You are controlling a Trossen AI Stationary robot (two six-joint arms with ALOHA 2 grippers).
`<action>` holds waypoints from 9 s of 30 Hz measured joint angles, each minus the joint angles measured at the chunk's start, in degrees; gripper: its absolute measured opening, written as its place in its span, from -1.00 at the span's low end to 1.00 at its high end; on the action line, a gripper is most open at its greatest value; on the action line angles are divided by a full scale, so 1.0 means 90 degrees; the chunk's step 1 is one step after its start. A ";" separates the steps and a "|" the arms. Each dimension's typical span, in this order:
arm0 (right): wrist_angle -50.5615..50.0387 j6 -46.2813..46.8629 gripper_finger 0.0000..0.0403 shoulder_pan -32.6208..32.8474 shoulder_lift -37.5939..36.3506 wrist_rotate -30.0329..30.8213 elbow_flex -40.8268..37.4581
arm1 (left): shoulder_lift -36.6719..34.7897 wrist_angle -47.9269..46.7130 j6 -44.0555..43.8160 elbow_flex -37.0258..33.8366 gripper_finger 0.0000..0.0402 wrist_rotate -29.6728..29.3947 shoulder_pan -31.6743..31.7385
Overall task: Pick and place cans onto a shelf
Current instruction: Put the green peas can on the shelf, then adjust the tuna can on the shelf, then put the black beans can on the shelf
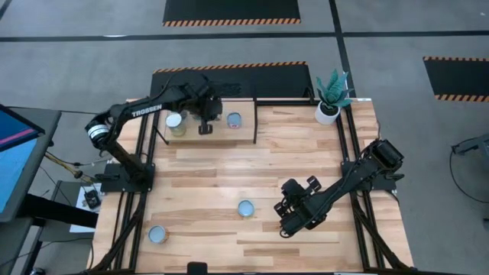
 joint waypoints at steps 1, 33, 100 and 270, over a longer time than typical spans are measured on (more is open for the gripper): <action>-0.0008 0.0002 -0.88 0.0000 -0.0002 0.0007 0.0001 | 0.0044 -0.0008 0.0021 0.0000 -1.00 -0.0002 -0.0004; -0.0039 0.0005 -0.88 0.0041 -0.0002 -0.0008 0.0000 | 0.0952 0.0860 -0.0068 0.0002 -1.00 -0.0550 0.0029; 0.0012 -0.0002 -0.88 0.0041 -0.0002 -0.0025 -0.0001 | 0.1015 0.1518 -0.0598 -0.0126 -0.49 0.0335 -0.1051; 0.0402 -0.1134 -0.88 -0.0504 -0.0002 -0.0514 0.0000 | -0.2030 -0.0332 -1.2858 -0.3515 -0.49 -0.1082 -1.0889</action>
